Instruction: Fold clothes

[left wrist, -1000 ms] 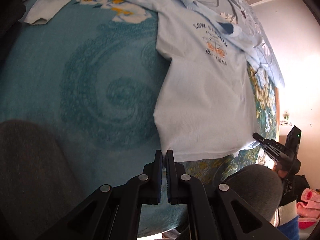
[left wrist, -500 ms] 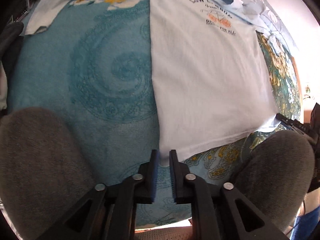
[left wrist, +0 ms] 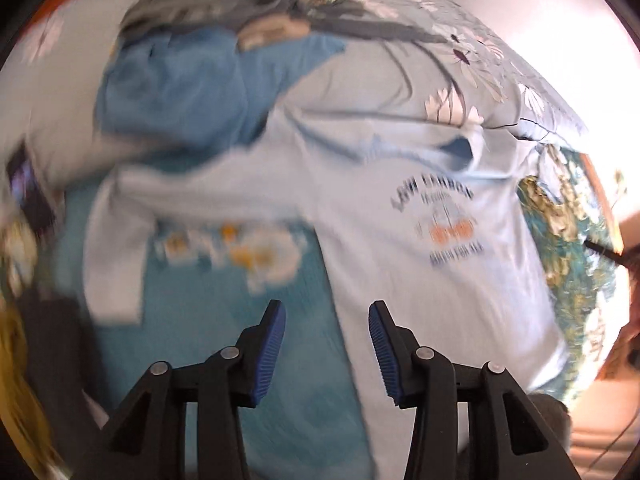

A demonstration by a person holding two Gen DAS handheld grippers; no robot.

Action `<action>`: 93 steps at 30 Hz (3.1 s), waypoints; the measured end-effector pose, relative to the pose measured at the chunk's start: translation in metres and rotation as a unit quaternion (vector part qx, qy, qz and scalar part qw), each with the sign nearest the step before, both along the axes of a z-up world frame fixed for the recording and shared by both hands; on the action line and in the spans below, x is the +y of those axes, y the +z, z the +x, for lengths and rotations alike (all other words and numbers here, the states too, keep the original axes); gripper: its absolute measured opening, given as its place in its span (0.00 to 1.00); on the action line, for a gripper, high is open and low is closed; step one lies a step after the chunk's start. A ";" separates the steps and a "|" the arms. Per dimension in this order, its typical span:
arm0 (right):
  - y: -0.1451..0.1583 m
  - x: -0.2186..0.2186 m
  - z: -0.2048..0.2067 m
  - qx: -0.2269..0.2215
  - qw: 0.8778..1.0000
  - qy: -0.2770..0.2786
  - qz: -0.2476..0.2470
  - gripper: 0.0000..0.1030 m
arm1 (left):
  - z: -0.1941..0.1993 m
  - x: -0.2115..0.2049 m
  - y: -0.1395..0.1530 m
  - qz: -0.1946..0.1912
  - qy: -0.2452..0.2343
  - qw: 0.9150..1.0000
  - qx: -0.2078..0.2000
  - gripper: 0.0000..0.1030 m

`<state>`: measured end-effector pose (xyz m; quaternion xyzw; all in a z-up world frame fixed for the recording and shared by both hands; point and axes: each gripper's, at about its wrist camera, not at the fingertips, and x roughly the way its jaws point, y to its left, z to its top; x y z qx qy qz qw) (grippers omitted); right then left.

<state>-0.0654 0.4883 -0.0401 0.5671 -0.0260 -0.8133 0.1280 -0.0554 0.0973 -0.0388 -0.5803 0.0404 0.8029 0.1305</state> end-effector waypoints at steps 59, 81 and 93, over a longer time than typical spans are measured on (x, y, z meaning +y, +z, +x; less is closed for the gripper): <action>0.009 0.021 -0.232 0.115 0.991 0.028 0.059 0.37 | -0.220 -0.036 -0.049 0.069 0.066 0.995 0.033 0.19; -0.087 0.101 -0.142 0.013 0.997 -0.040 0.068 0.04 | -0.102 -0.007 -0.034 0.123 0.127 0.984 0.003 0.54; -0.006 0.278 -0.182 0.072 0.959 -0.274 0.002 0.03 | -0.102 -0.043 -0.035 0.111 0.187 0.976 0.007 0.54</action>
